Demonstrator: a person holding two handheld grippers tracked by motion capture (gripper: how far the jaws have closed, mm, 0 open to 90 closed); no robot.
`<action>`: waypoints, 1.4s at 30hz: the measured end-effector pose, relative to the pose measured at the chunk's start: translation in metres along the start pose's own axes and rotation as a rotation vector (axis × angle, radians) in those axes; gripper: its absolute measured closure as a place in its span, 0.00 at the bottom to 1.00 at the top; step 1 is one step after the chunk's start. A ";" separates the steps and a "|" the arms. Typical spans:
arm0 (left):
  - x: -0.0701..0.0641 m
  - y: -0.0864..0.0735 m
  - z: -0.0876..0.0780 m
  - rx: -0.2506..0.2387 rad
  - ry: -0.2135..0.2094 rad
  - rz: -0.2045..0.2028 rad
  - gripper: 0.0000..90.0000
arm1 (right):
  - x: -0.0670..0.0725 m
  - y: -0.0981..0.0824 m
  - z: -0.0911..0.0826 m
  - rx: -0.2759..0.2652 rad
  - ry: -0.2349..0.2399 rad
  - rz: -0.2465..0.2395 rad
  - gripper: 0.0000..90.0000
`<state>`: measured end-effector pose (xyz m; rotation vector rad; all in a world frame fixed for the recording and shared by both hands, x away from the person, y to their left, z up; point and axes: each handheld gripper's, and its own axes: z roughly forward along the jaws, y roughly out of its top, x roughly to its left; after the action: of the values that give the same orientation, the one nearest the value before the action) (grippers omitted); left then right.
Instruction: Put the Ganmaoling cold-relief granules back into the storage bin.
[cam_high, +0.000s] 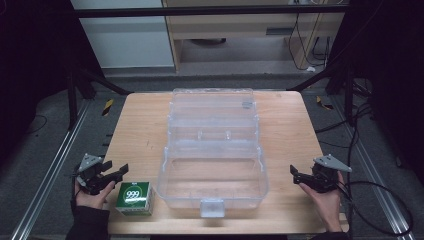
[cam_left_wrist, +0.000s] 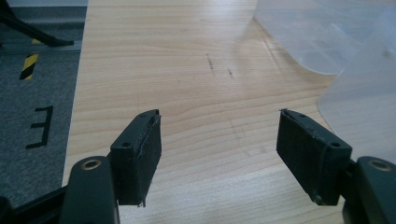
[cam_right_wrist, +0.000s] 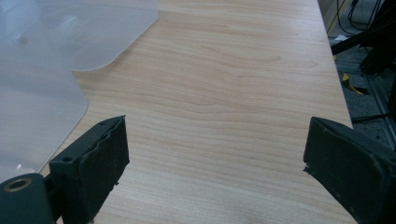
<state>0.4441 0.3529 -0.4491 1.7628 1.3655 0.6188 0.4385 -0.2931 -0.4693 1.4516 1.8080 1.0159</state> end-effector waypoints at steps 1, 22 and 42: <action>-0.001 0.001 -0.001 0.001 -0.005 0.010 0.34 | 0.001 0.000 0.000 0.008 0.003 -0.003 0.07; -0.011 0.031 -0.020 0.084 -0.208 0.238 0.26 | 0.005 0.000 -0.003 0.020 -0.026 -0.059 0.06; -0.030 0.059 -0.033 0.223 -0.381 0.528 0.19 | 0.003 -0.004 -0.004 0.026 -0.025 -0.082 0.04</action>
<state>0.4424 0.3284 -0.3798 2.3060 0.7285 0.3779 0.4330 -0.2914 -0.4704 1.3876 1.8539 0.9329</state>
